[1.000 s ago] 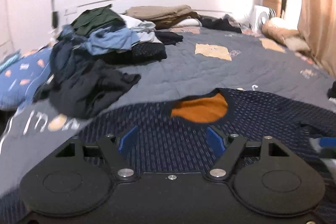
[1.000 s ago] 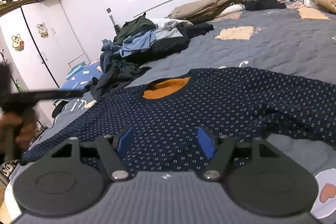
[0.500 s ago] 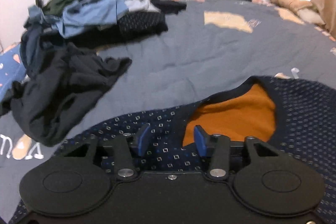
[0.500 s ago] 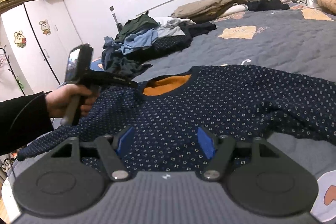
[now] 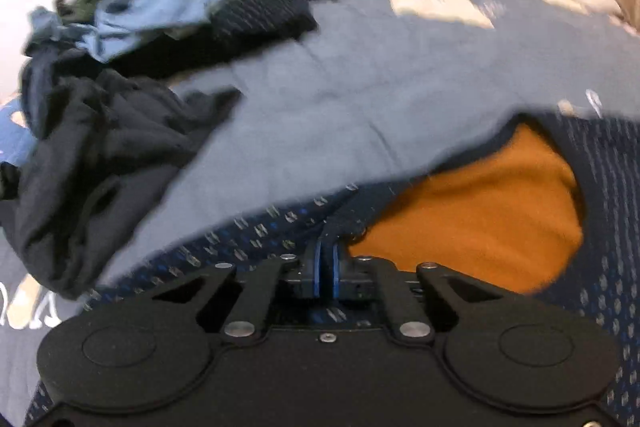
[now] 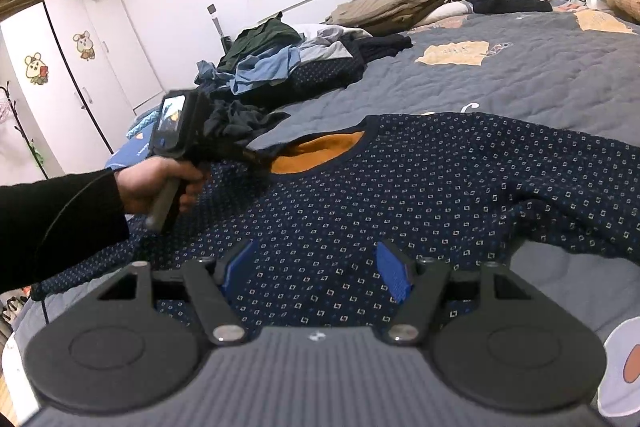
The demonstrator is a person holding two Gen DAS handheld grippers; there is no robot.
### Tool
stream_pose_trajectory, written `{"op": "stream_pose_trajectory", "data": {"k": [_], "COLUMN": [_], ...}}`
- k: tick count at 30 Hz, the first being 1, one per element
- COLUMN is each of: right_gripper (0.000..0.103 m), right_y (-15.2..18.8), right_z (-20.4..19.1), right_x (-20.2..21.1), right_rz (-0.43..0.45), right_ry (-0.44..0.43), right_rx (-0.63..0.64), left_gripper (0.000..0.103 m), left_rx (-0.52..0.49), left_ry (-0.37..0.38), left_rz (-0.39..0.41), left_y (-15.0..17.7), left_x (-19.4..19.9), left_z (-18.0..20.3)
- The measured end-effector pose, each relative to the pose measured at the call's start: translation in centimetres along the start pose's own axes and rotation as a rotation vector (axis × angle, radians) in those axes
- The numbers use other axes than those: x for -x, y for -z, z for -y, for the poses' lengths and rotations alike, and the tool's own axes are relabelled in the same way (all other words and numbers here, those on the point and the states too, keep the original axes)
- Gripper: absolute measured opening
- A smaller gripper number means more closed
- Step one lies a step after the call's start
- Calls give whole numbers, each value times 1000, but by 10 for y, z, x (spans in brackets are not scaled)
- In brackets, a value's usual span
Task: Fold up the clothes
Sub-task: 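Grasp the shirt fabric below the orange collar lining with the left gripper and pull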
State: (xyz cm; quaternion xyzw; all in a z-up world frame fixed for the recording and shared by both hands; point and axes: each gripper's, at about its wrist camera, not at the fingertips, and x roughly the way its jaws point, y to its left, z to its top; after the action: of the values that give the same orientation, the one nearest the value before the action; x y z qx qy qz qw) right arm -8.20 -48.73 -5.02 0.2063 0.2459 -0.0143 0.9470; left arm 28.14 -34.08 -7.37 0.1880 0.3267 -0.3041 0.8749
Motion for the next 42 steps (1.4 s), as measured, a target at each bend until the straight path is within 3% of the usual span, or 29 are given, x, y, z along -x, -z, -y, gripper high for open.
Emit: {"op": "stream_pose_trajectory", "data": {"k": [3,5,9,11,14,16,33,37,40,42], "right_gripper": [67,67,67,67,67,67,67,67,67,67], "right_y": [2,3,4,4,2,1,-5,-6,-4,-2], "right_z": [-1,-1,-2,-1,-1,-2,-11,-18,-29,-40], "right_x": [-2,-3,-3,-2,0,1,7,6,-1,-5], "right_rz": [-10,-19,-26,-29,-30,-28,5,8,-11,-35], "right_ry": [-6,-8,-8,-13,-17,-20,-59,-87,-144,-205], "right_rx": [-3,-6,7,3,-1,-3,-32,-63,-110,-125], "left_gripper": [6,6,14,19,35,54,64,64,64,64], "left_rx": [75,74,48,37,87,144,565,712,824,848], "left_ry": [0,-16,-54,-68,-43,-34,-40,-140,-220,-278], "left_rz": [63,74,-30,-28,5,30,141,146,149,138], "left_y": [-17,-28,-33,-28,-23,-22,112,160,197,215], "left_x": [4,-3,-35,-38,-27,-12,202,245,277,293], "left_z": [-12,-10,2,5,-1,-10,-101,-140,-170,-183]}}
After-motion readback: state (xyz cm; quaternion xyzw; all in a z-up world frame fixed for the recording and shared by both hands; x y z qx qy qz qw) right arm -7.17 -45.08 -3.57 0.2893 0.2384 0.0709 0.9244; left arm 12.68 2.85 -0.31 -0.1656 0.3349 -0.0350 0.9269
